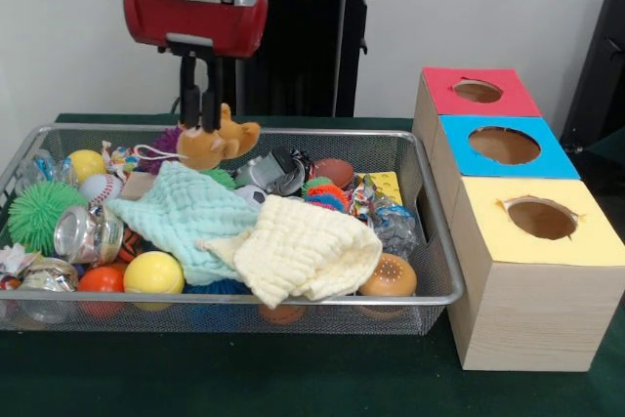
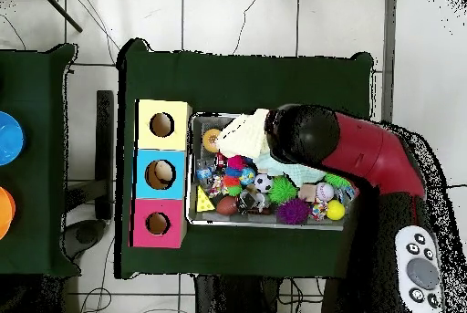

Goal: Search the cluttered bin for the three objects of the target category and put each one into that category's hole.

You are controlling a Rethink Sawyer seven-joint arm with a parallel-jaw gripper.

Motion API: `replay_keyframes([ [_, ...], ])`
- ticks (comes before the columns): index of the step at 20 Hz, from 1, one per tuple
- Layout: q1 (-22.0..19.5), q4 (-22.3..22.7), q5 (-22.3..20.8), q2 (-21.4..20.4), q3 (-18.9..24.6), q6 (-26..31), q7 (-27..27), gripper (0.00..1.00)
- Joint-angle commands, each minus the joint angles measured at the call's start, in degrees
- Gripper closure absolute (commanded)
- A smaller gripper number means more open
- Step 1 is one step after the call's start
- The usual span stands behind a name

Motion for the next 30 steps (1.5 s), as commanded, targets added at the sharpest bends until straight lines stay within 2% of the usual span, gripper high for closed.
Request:
replay_keyframes([
  [1, 1.9, 8.7, 2.7, -0.9, 0.1, -2.0, 13.8, 1.00],
  [23, 6.6, 11.0, 8.1, -4.9, -3.1, 1.9, 15.1, 1.00],
  [30, 8.5, 13.4, 10.6, -6.1, -3.8, 1.7, 15.6, 1.00],
])
